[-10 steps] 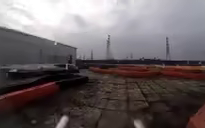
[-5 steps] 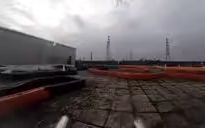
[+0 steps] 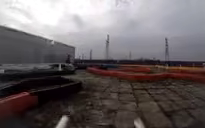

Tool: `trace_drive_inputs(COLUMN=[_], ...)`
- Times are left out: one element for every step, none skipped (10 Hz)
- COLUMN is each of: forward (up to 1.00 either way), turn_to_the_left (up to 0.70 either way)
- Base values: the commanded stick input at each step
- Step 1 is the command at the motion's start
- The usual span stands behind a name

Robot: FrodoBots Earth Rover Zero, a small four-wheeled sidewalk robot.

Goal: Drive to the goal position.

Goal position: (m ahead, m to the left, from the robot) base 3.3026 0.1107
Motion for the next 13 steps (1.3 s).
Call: trace_drive_inputs(forward=[0.57,0.4,0.22,0.0,0.0,0.0,0.0,0.0,0.0,0.0,0.0,0.0,0.0], turn_to_the_left=[-0.42,-0.55,-0.63,-0.7,-0.7,-0.7,-0.7,-0.7,-0.7,-0.7,-0.7,-0.7,-0.7])
